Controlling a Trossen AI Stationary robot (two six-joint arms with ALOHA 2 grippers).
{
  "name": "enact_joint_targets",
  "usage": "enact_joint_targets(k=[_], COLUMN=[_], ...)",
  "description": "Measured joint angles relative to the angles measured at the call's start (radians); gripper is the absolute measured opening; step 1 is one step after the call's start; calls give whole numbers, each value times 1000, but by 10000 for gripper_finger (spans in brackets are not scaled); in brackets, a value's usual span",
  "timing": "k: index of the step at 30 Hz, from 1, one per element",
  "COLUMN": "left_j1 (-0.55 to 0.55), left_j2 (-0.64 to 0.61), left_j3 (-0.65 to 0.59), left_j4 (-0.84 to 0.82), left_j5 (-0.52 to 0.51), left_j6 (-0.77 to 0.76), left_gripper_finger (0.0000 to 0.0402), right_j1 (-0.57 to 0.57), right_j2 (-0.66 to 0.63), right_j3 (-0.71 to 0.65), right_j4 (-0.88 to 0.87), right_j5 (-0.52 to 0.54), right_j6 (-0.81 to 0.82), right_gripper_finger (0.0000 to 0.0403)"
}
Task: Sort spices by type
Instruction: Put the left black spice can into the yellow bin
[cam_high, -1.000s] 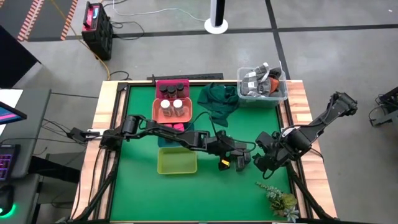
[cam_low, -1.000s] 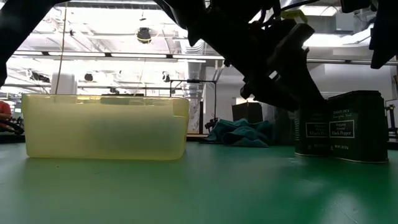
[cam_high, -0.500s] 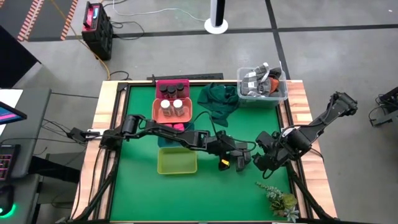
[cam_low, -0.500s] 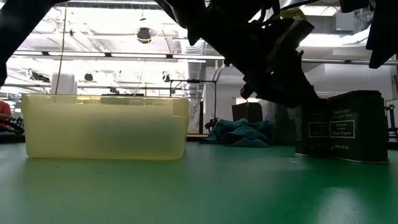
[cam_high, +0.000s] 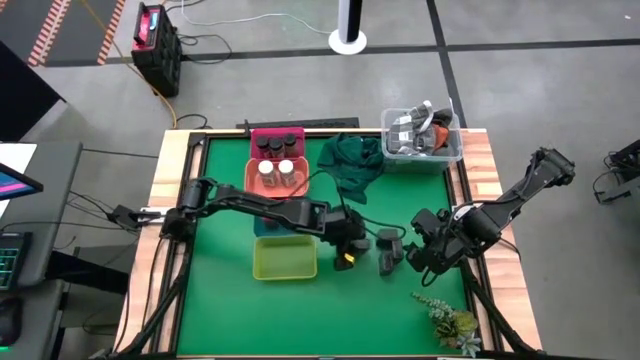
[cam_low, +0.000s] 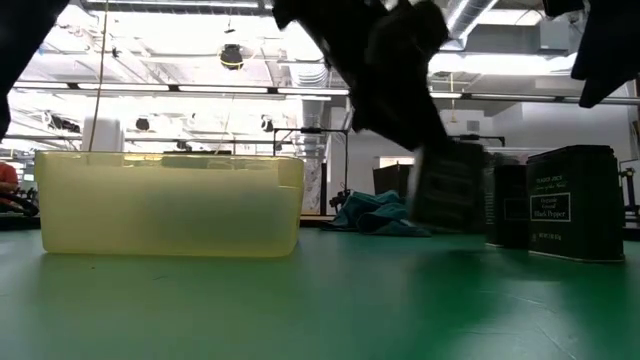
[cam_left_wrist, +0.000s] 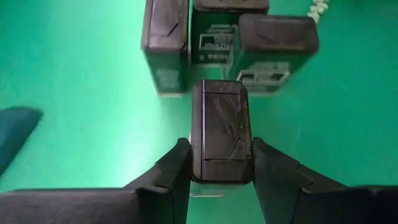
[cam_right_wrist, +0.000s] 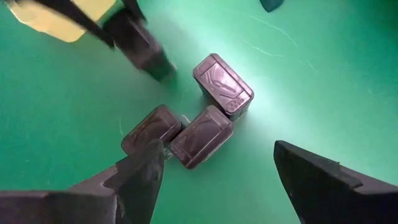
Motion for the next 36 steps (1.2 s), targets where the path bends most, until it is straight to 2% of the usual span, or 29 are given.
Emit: enact_joint_targets(k=[8, 15, 19, 23, 29, 31, 36], left_j1=[21, -13, -68, -144, -285, -334, -431], left_j2=[-147, -327, -417, -524, -649, -652, -618], left_j3=[0, 0, -47, -202, -449, -490, -522], left_j4=[-212, -437, -524, -497, -398, -399, -406], left_j5=[-53, -64, -115, -203, -407, -469, -553], left_j6=[-33, -104, -199, -419, -948, -1103, -1376], left_gripper_finger=[133, 134, 134, 134, 135, 135, 135], right_j1=[0, 0, -6, -25, -72, -90, -131], right_j2=[0, 0, 0, 0, 0, 0, 0], right_j3=[0, 0, 0, 0, 0, 0, 0], right_j4=[15, 32, 60, 86, 145, 177, 250], right_j5=[4, 101, 148, 157, 157, 157, 153], right_j6=[-7, -12, -47, -101, -176, -211, -303], right_gripper_finger=[327, 327, 327, 327, 327, 327, 327])
